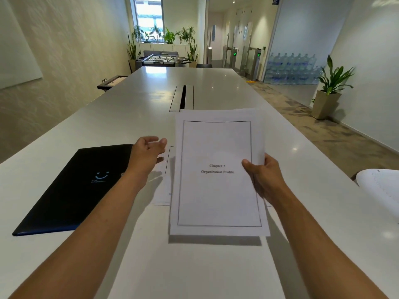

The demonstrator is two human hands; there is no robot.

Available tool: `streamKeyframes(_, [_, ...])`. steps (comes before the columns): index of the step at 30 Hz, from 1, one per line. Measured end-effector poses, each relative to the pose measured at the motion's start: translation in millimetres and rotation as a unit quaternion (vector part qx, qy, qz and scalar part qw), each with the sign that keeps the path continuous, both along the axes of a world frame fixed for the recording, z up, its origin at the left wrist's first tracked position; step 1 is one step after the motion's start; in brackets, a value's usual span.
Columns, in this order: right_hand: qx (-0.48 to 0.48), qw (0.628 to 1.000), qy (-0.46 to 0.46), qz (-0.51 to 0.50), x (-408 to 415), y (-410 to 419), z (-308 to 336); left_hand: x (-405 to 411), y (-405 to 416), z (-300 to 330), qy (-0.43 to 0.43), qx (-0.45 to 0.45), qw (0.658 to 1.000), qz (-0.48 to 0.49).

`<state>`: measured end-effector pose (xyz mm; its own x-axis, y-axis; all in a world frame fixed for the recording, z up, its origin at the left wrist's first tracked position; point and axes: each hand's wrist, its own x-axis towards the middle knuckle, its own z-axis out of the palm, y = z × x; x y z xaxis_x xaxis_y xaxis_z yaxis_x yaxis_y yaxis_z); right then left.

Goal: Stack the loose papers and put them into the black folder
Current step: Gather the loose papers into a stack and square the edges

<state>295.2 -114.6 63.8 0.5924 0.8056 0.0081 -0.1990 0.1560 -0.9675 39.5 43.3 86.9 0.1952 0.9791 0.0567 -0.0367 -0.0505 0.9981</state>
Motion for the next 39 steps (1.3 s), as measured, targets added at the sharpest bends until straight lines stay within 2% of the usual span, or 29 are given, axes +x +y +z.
streamKeyframes(4, [-0.052, 0.997, 0.013, -0.061, 39, -4, -7, 4, 6, -39, 0.191, -0.026, 0.980, 0.043])
streamKeyframes(6, [-0.091, 0.992, -0.004, -0.083, 52, -5, -15, 6, 3, -57, 0.215, -0.037, 0.975, 0.048])
streamKeyframes(8, [-0.175, 0.974, -0.087, -0.111, 61, -5, -26, 7, 0, -68, 0.218, -0.055, 0.973, 0.056])
streamKeyframes(11, [-0.303, 0.905, -0.263, -0.142, 68, -3, -41, 9, 2, -75, 0.258, -0.045, 0.962, 0.076])
streamKeyframes(14, [-0.423, 0.792, -0.412, -0.158, 64, -2, -50, 8, 4, -74, 0.275, -0.039, 0.958, 0.068])
streamKeyframes(15, [-0.449, 0.762, -0.436, -0.164, 61, -2, -52, 8, 5, -74, 0.278, -0.038, 0.958, 0.064])
streamKeyframes(17, [-0.474, 0.740, -0.448, -0.164, 56, 0, -55, 6, 5, -74, 0.282, -0.041, 0.957, 0.062])
streamKeyframes(20, [-0.467, 0.742, -0.456, -0.151, 52, 5, -56, 5, 9, -71, 0.273, -0.061, 0.958, 0.061])
streamKeyframes(24, [-0.435, 0.773, -0.447, -0.115, 42, 15, -51, 5, 17, -63, 0.271, -0.102, 0.957, 0.033])
streamKeyframes(29, [-0.391, 0.776, -0.486, -0.088, 17, 25, -57, 7, 20, -55, 0.230, -0.164, 0.959, -0.002])
streamKeyframes(34, [-0.351, 0.786, -0.504, -0.061, -4, 34, -61, 11, 15, -52, 0.231, -0.178, 0.956, -0.022])
streamKeyframes(39, [-0.322, 0.800, -0.504, -0.045, -20, 37, -64, 16, 9, -57, 0.174, -0.202, 0.962, -0.059])
